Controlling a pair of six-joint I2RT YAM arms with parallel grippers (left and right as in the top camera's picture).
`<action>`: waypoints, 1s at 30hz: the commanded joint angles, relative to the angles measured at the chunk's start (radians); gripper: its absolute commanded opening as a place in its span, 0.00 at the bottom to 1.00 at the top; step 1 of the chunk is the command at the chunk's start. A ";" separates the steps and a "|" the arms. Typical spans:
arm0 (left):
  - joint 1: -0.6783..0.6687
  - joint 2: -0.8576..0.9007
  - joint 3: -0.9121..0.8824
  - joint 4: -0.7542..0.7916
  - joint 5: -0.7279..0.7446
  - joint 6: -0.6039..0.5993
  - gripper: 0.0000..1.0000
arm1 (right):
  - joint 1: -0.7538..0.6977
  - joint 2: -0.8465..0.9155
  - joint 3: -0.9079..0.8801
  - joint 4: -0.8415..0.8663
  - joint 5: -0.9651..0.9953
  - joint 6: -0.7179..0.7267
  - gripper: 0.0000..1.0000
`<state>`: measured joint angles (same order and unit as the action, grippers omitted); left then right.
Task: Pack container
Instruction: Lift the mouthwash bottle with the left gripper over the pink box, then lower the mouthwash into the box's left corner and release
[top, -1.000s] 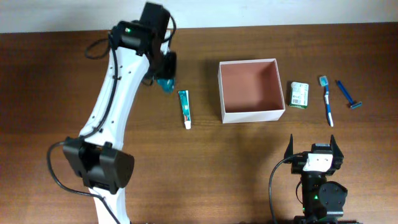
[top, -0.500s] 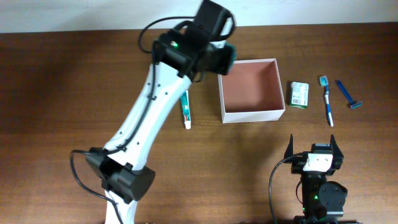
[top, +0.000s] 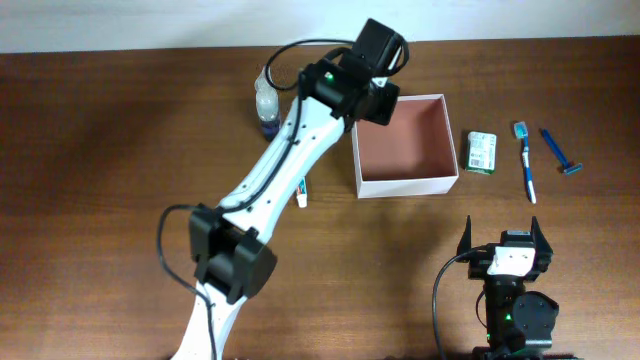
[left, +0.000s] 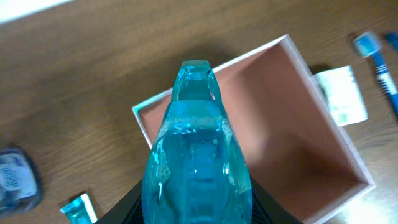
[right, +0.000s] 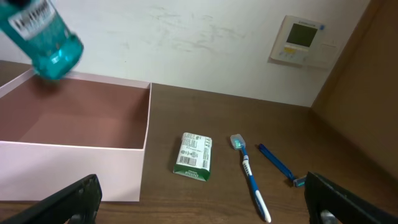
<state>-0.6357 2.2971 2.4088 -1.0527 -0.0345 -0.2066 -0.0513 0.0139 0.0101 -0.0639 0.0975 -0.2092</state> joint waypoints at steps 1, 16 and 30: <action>-0.003 0.014 0.027 0.020 -0.011 -0.013 0.32 | 0.005 -0.008 -0.005 -0.007 0.019 0.004 0.99; -0.003 0.051 0.027 -0.016 -0.043 -0.172 0.32 | 0.005 -0.008 -0.005 -0.007 0.019 0.004 0.99; -0.003 0.061 0.027 -0.033 -0.098 -0.174 0.37 | 0.005 -0.008 -0.005 -0.007 0.019 0.004 0.99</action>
<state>-0.6357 2.3512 2.4088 -1.0962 -0.1062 -0.3641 -0.0513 0.0139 0.0101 -0.0639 0.0975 -0.2089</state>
